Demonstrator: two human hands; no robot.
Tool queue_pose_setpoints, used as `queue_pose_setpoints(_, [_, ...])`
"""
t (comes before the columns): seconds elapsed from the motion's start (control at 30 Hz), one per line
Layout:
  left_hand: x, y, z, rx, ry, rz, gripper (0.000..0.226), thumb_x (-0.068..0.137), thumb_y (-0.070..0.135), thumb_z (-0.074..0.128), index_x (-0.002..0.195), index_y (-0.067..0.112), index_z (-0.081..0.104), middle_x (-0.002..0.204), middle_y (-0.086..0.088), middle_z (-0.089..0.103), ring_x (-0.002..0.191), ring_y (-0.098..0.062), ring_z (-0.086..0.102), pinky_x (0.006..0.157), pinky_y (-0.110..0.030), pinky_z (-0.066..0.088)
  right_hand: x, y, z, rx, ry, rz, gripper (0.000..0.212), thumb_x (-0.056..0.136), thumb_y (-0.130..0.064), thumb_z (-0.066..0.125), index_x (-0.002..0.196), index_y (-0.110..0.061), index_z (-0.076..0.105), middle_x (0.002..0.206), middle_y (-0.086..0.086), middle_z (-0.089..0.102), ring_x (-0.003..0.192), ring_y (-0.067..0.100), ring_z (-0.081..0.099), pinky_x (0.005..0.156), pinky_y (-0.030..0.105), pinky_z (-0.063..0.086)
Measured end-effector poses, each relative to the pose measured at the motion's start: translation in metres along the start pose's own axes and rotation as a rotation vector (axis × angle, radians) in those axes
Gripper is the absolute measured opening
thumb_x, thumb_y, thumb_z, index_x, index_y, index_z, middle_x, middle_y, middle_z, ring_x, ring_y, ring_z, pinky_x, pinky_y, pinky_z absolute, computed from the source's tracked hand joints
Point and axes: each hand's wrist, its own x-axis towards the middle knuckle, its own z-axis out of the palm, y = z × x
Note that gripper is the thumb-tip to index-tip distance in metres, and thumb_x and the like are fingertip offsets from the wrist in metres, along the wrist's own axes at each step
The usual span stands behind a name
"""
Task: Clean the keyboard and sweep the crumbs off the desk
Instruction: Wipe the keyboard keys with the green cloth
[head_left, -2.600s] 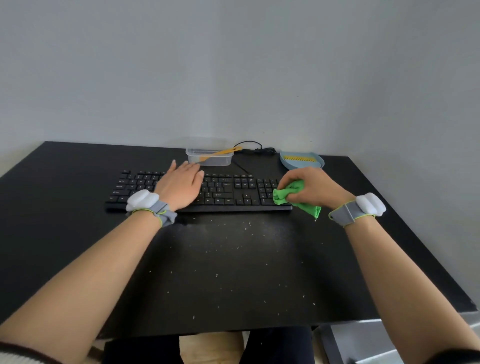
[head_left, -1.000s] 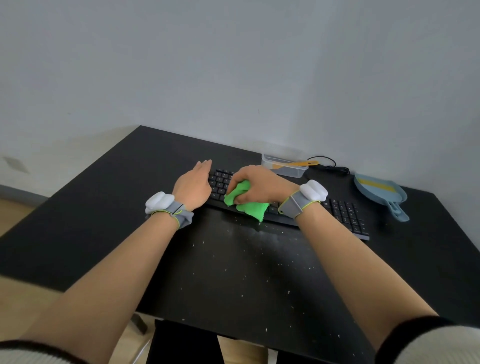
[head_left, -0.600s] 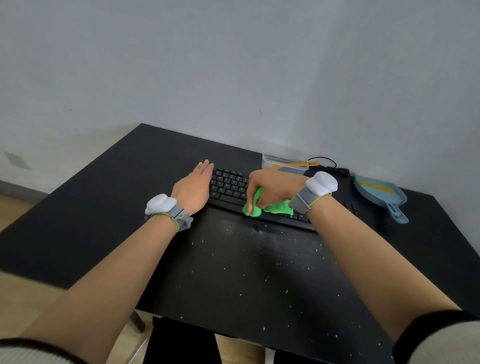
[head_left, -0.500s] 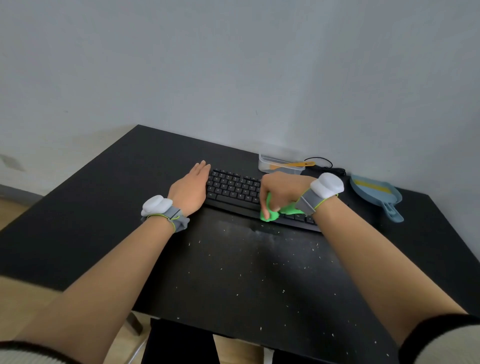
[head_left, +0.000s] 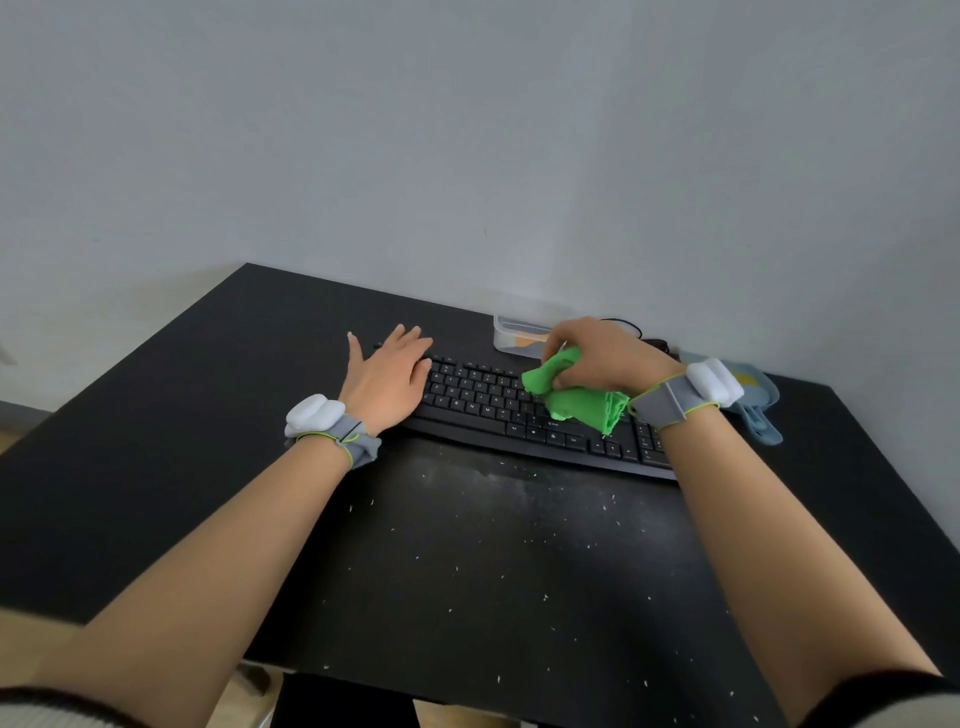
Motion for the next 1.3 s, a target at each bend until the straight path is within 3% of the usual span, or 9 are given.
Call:
queue_pose_setpoints(0.2, [0.013, 0.020, 0.001, -0.118, 0.033, 0.068, 0.043, 0.106, 0.033, 0.034, 0.145, 0.019, 0.046, 0.154, -0.004, 0.041, 0.149, -0.017, 0.023, 0.120, -0.055, -0.008, 0.004, 0.013, 0.004, 0.351, 0.188, -0.016, 0.024, 0.086, -0.027, 0.075, 0.107, -0.016, 0.069, 0.104, 0.003, 0.068, 0.098, 0.023, 0.065, 0.082, 0.036, 0.054])
queue_pose_setpoints(0.3, [0.016, 0.048, -0.010, -0.516, 0.040, 0.092, 0.044, 0.104, 0.040, 0.042, 0.142, 0.020, 0.051, 0.131, -0.006, 0.063, 0.137, -0.024, 0.045, 0.123, -0.037, 0.014, 0.006, 0.014, 0.005, 0.617, 0.154, 0.011, 0.027, 0.090, -0.039, 0.072, 0.103, -0.015, 0.071, 0.099, 0.006, 0.075, 0.092, 0.024, 0.072, 0.086, 0.045, 0.059])
queue_pose_setpoints(0.37, [0.020, 0.064, -0.014, -0.749, -0.031, 0.060, 0.055, 0.098, 0.051, 0.049, 0.144, 0.021, 0.049, 0.135, 0.002, 0.061, 0.131, -0.014, 0.051, 0.113, -0.028, 0.032, 0.008, 0.014, 0.007, 0.769, 0.128, 0.039, 0.031, 0.091, -0.042, 0.069, 0.105, -0.014, 0.072, 0.103, 0.009, 0.076, 0.097, 0.030, 0.072, 0.092, 0.050, 0.057])
queue_pose_setpoints(0.47, [0.025, 0.078, -0.016, -0.927, -0.149, 0.003, 0.086, 0.080, 0.064, 0.066, 0.149, 0.021, 0.038, 0.127, 0.007, 0.066, 0.122, -0.009, 0.058, 0.108, -0.034, 0.040, 0.010, 0.015, 0.007, 0.923, 0.112, 0.058, 0.032, 0.096, -0.039, 0.063, 0.109, -0.011, 0.072, 0.109, 0.014, 0.074, 0.105, 0.035, 0.070, 0.096, 0.052, 0.055])
queue_pose_setpoints(0.67, [0.026, 0.093, -0.017, -1.103, -0.254, -0.055, 0.070, 0.088, 0.016, 0.073, 0.147, 0.007, 0.037, 0.122, -0.012, 0.066, 0.107, -0.020, 0.068, 0.088, -0.030, 0.058, 0.007, 0.020, 0.005, 1.094, 0.155, 0.085, 0.019, 0.098, -0.028, 0.061, 0.104, -0.011, 0.069, 0.092, 0.006, 0.074, 0.081, 0.020, 0.070, 0.073, 0.033, 0.057])
queue_pose_setpoints(0.83, [0.021, 0.103, -0.021, -1.362, -0.365, -0.174, 0.045, 0.089, 0.005, 0.070, 0.130, 0.001, 0.051, 0.119, -0.020, 0.066, 0.101, -0.026, 0.071, 0.081, -0.033, 0.060, 0.004, 0.024, 0.006, 1.128, 0.203, 0.110, 0.020, 0.096, -0.031, 0.065, 0.098, -0.011, 0.067, 0.089, 0.008, 0.072, 0.080, 0.023, 0.068, 0.077, 0.038, 0.055])
queue_pose_setpoints(1.03, [0.022, 0.104, -0.019, -1.379, -0.277, -0.219, 0.012, 0.089, -0.001, 0.067, 0.100, 0.004, 0.063, 0.117, -0.021, 0.067, 0.104, -0.029, 0.070, 0.087, -0.040, 0.059, -0.003, 0.028, 0.003, 1.172, 0.263, 0.043, 0.018, 0.092, -0.025, 0.070, 0.084, -0.009, 0.074, 0.082, 0.007, 0.074, 0.075, 0.019, 0.068, 0.077, 0.032, 0.056])
queue_pose_setpoints(1.13, [0.024, 0.104, -0.020, -1.323, -0.237, -0.208, 0.012, 0.089, 0.000, 0.065, 0.098, 0.008, 0.062, 0.111, -0.015, 0.070, 0.104, -0.026, 0.070, 0.089, -0.038, 0.058, -0.005, 0.035, 0.000, 1.199, 0.210, 0.010, 0.014, 0.097, -0.016, 0.063, 0.093, -0.005, 0.072, 0.078, 0.001, 0.076, 0.070, 0.009, 0.070, 0.067, 0.021, 0.055])
queue_pose_setpoints(1.3, [0.021, 0.109, -0.025, -1.294, -0.212, -0.137, 0.026, 0.087, -0.005, 0.064, 0.107, 0.011, 0.061, 0.103, -0.006, 0.070, 0.102, -0.021, 0.067, 0.099, -0.036, 0.053, -0.005, 0.041, 0.008, 1.168, 0.065, -0.028, 0.023, 0.101, -0.016, 0.054, 0.111, -0.001, 0.068, 0.101, 0.013, 0.070, 0.087, 0.019, 0.066, 0.082, 0.031, 0.052])
